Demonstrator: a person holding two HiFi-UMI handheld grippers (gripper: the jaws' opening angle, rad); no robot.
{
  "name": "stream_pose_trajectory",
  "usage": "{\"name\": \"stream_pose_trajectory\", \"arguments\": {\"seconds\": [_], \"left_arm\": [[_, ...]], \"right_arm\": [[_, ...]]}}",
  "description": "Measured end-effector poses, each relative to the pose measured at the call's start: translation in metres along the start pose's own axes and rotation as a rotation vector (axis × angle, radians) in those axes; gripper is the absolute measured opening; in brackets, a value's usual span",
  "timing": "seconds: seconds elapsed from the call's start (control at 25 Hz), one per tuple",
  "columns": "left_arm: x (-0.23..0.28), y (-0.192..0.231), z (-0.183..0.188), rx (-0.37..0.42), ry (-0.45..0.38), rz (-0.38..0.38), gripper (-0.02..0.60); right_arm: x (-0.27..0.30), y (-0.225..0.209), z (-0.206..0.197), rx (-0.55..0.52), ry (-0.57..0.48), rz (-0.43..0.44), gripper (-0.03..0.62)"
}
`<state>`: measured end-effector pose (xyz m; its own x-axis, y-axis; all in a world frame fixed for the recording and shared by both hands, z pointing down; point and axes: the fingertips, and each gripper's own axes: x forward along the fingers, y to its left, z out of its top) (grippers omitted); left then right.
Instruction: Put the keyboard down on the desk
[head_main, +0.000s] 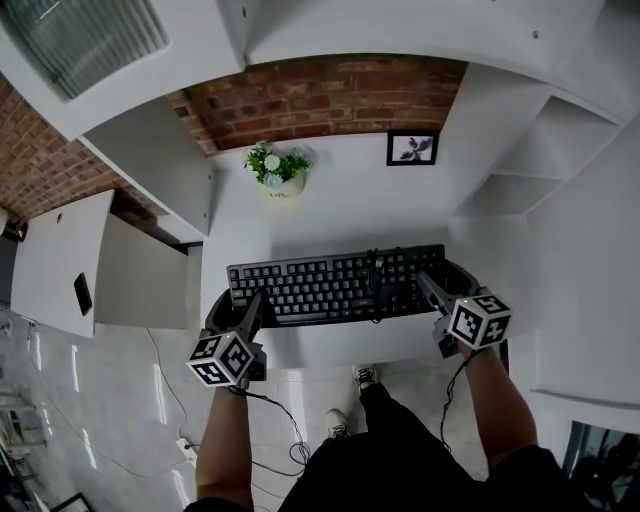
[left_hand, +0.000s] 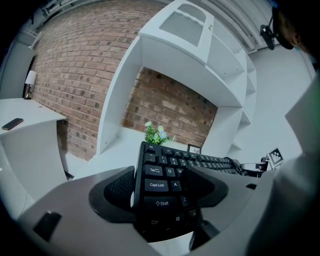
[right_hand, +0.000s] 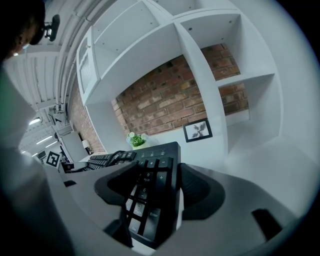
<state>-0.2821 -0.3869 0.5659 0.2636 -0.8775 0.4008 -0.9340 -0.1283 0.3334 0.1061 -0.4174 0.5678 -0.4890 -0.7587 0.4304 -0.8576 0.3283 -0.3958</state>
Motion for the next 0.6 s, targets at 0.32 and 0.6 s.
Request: {"name": "stream_pose_trajectory", "arguments": {"seconds": [0.32, 0.6], "left_arm": [[0.031, 0.012, -0.043, -0.037, 0.107, 0.025, 0.327], [0.048, 0.019, -0.073, -0.063, 0.188, 0.031, 0.327]], "right_arm": [[0.026, -0.03, -0.038, 0.047, 0.099, -0.025, 0.281], [0.043, -0.047, -0.067, 0.092, 0.184, -0.042, 0.281]]}}
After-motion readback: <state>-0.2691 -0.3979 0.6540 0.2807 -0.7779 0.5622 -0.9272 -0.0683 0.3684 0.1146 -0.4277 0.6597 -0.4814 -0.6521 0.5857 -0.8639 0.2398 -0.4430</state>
